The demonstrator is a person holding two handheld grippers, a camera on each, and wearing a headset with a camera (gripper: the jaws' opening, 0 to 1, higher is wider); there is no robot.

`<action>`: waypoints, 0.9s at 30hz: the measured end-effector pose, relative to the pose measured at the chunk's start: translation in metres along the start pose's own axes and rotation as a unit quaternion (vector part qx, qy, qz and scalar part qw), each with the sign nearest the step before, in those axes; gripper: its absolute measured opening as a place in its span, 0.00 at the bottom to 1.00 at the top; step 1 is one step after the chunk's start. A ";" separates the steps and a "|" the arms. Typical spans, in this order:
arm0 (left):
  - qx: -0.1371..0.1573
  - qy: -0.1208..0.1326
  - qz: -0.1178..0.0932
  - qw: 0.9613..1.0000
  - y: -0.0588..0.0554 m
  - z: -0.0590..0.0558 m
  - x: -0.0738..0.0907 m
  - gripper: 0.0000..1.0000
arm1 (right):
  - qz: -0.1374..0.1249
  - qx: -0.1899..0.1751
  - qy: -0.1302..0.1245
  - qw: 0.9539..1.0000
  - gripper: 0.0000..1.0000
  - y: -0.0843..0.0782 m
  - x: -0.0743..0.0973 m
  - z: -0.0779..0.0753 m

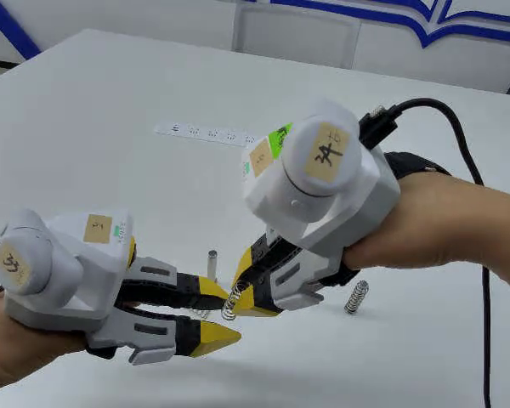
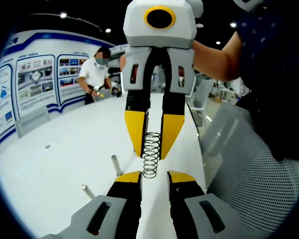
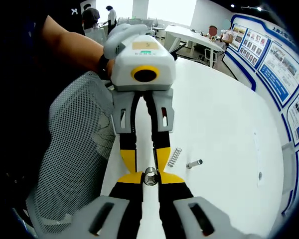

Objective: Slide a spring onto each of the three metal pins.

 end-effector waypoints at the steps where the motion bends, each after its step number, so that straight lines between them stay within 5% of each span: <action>1: 0.002 0.003 0.000 1.000 -0.001 0.001 0.001 0.22 | 0.002 -0.001 -0.002 1.000 0.12 -0.001 0.001 -0.002; 12: 0.029 0.045 -0.008 0.999 -0.009 0.008 0.020 0.35 | 0.016 -0.016 -0.026 0.999 0.12 -0.014 0.018 -0.019; 27: 0.070 0.112 -0.028 0.991 -0.022 0.013 0.047 0.47 | 0.044 -0.034 -0.061 0.997 0.12 -0.033 0.031 -0.052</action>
Point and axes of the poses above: the centre of the closed fingertips' face, and the gripper's own axes: x roughly backward along the fingers, z roughly to its left, y roughly out of its top, the point moved 7 cm from there along x, roughly backward along the fingers, and after that the axes turned 1 degree about -z, right-handed, at the moved point
